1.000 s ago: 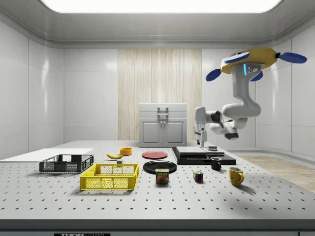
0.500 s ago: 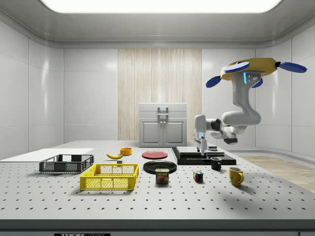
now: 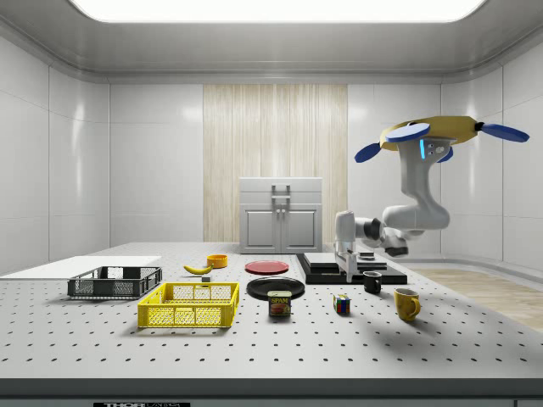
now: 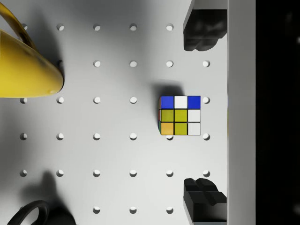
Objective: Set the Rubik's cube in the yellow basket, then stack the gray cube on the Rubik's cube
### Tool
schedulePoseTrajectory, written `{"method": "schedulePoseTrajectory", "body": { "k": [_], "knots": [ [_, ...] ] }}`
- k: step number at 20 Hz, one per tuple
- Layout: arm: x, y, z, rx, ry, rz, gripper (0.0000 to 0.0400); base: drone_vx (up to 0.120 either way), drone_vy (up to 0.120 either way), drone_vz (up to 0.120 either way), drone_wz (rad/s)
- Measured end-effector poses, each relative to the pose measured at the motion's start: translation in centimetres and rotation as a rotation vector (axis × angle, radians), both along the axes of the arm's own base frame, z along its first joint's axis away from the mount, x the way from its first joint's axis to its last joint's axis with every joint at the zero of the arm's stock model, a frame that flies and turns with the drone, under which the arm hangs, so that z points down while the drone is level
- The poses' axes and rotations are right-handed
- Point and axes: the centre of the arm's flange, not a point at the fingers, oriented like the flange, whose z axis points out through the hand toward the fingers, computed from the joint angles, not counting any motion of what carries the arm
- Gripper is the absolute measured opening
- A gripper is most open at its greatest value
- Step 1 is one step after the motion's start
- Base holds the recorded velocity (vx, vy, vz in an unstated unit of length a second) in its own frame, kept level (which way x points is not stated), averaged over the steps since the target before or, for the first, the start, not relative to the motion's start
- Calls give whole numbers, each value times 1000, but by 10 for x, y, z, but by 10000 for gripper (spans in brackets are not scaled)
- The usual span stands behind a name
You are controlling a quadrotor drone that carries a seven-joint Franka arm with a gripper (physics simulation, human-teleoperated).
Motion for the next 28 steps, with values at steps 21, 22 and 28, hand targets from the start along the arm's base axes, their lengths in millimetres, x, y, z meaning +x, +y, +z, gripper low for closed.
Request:
{"method": "schedulePoseTrajectory", "body": {
  "k": [21,22,28],
  "knots": [
    [0,3,25,0,0,0,400,15,0,-55,0],
    [0,4,27,0,0,0,400,0,0,0,0],
    [0,5,40,0,0,1,400,0,0,0,0]
  ]
}}
